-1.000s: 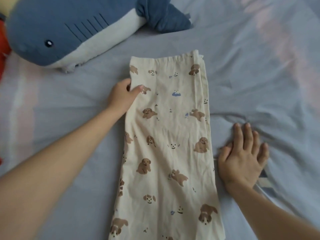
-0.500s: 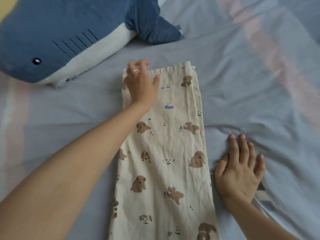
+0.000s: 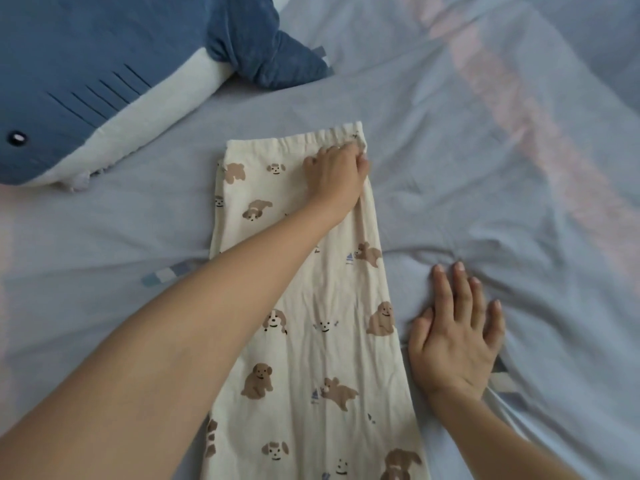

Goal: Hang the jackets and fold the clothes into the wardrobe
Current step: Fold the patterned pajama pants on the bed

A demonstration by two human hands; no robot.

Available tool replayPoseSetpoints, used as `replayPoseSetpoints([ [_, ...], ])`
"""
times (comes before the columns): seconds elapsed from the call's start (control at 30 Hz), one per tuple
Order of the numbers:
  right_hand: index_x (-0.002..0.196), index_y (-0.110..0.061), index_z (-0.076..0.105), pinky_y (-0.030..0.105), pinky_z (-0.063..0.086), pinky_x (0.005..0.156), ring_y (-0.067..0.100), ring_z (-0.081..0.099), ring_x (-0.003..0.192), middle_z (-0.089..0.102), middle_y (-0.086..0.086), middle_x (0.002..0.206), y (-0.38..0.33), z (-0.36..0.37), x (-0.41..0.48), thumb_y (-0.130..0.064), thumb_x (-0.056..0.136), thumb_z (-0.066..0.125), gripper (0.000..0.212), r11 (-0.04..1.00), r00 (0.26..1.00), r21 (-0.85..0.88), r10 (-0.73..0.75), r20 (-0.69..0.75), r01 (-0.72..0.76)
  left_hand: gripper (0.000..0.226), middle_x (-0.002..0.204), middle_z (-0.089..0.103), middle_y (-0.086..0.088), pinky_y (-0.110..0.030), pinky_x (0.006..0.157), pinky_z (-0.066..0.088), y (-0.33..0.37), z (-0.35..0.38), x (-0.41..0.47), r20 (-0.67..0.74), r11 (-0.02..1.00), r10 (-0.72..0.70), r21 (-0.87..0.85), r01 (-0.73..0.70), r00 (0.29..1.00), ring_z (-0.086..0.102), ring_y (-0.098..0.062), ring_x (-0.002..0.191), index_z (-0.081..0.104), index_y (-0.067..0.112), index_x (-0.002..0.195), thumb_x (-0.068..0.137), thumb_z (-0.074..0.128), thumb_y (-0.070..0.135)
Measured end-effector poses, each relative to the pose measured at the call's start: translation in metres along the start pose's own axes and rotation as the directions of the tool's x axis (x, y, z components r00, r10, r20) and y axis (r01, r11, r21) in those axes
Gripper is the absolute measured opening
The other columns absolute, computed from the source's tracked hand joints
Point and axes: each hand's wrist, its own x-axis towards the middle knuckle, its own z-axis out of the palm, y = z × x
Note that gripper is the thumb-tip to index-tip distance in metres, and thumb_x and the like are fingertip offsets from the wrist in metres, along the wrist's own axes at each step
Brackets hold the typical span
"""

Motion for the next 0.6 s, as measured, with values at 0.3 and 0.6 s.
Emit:
replayPoseSetpoints([
  [0.3, 0.146, -0.020, 0.036, 0.042, 0.003, 0.117, 0.024, 0.024, 0.140, 0.033, 0.006, 0.153, 0.002, 0.001, 0.000, -0.031, 0.085, 0.032, 0.062, 1.000, 1.000, -0.003, -0.012, 0.020, 0.012, 0.074, 0.158, -0.017, 0.011, -0.072, 0.104, -0.009, -0.085, 0.007, -0.041, 0.215, 0.984, -0.027, 0.177, -0.012, 0.976, -0.020, -0.035, 0.143, -0.009, 0.051, 0.145, 0.082, 0.022, 0.078],
  [0.6, 0.145, -0.020, 0.036, 0.043, 0.006, 0.116, 0.025, 0.026, 0.140, 0.034, 0.006, 0.153, 0.000, 0.001, 0.001, -0.032, 0.086, 0.031, 0.061, 1.000, 1.000, 0.019, -0.014, 0.011, 0.013, 0.071, 0.161, -0.002, -0.004, -0.067, 0.107, -0.009, -0.088, -0.007, -0.034, 0.013, 0.967, -0.105, 0.234, 0.099, 0.994, -0.006, -0.032, 0.146, 0.007, 0.031, 0.152, 0.092, 0.030, 0.060],
])
